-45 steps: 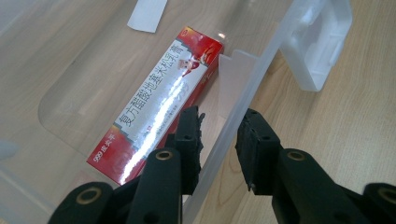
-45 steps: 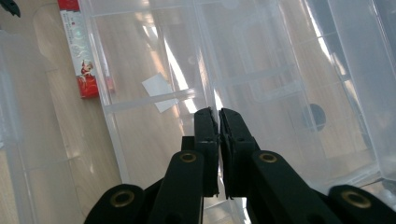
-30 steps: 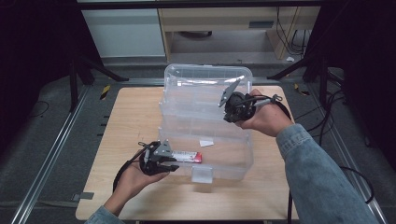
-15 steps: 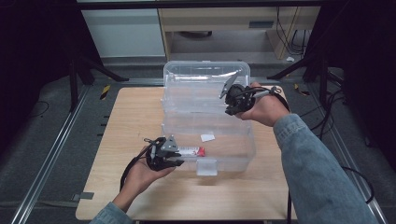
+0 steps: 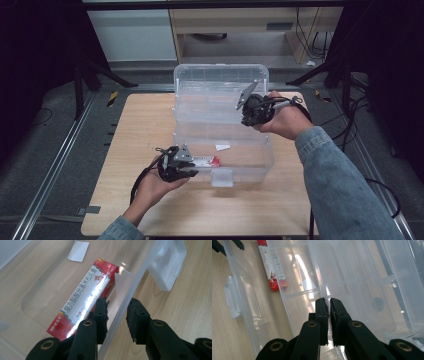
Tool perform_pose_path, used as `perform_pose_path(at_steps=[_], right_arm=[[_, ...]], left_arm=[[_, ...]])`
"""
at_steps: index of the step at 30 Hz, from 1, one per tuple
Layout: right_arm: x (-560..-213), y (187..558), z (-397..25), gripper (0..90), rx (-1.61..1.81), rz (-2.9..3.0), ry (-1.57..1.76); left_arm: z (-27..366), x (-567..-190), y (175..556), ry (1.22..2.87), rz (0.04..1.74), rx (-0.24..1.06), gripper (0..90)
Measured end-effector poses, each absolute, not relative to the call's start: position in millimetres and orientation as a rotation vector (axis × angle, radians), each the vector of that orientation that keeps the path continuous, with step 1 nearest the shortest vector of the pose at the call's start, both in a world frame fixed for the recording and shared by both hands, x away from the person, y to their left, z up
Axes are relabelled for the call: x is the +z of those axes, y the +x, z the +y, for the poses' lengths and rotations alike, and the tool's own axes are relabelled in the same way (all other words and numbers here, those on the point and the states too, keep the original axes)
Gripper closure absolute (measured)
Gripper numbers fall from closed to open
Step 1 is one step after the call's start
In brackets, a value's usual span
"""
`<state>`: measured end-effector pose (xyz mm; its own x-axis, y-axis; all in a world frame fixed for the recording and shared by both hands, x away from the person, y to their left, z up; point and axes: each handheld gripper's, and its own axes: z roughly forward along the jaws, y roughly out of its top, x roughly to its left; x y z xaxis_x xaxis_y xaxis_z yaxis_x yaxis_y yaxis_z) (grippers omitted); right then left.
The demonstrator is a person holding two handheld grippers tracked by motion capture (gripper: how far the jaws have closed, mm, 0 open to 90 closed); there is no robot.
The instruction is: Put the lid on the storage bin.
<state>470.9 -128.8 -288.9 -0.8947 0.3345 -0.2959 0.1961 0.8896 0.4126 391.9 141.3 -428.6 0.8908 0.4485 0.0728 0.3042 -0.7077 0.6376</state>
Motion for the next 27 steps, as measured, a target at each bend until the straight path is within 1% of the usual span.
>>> perform_pose_path(at_steps=[18, 27], right_arm=[[-299.1, 445.6, -135.1, 85.3, 0.582, 2.7, 0.369], [-303.3, 439.8, -138.5, 85.3, 0.604, 2.71, 0.373]], left_arm=[[140.6, -429.0, 391.4, 2.397, 0.543, 0.293, 69.6], [141.4, -429.4, 391.2, 2.387, 0.543, 0.289, 69.3]])
